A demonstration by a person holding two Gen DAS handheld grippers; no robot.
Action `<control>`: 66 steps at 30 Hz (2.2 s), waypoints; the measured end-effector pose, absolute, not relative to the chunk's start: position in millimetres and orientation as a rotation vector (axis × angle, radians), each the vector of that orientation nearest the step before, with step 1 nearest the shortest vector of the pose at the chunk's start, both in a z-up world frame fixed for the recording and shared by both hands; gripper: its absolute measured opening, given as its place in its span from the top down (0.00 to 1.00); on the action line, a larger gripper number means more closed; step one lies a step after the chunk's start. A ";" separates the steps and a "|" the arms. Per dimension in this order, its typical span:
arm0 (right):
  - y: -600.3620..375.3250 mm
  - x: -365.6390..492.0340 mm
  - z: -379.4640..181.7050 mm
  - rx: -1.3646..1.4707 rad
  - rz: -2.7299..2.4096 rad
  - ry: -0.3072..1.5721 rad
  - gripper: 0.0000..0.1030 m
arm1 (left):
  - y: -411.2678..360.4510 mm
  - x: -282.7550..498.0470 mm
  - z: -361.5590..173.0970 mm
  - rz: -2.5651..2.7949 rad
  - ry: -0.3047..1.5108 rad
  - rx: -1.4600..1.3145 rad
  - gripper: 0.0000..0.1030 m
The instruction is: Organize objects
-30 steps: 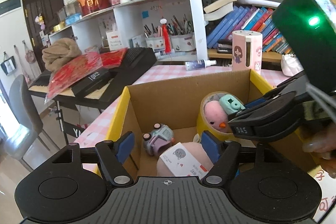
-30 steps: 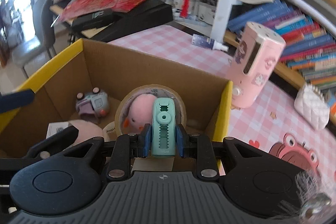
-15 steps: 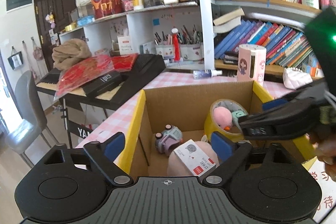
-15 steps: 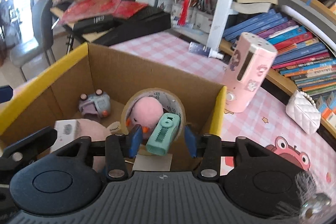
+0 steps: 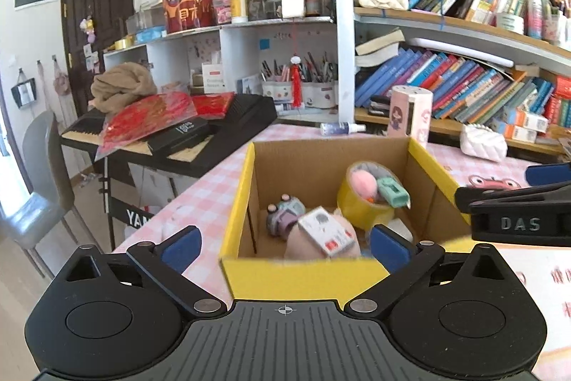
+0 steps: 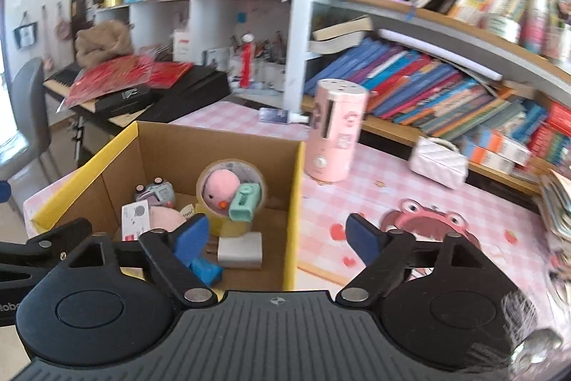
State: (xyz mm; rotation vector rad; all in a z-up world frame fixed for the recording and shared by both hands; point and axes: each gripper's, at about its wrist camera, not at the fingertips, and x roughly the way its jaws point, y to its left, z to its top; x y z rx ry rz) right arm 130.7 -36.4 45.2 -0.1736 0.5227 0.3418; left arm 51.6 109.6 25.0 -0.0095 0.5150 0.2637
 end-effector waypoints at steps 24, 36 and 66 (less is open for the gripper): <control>-94.9 -2.6 9.2 -0.103 -0.019 0.635 0.00 | 63.4 -7.0 3.1 0.066 0.652 -0.003 0.01; -142.7 -17.4 2.7 -0.050 -0.150 0.667 0.00 | 9.5 -2.0 1.6 0.003 0.668 0.078 0.01; -153.8 -20.6 -1.7 -0.047 -0.179 0.708 0.00 | -7.5 -5.4 -1.7 0.084 0.693 0.118 0.01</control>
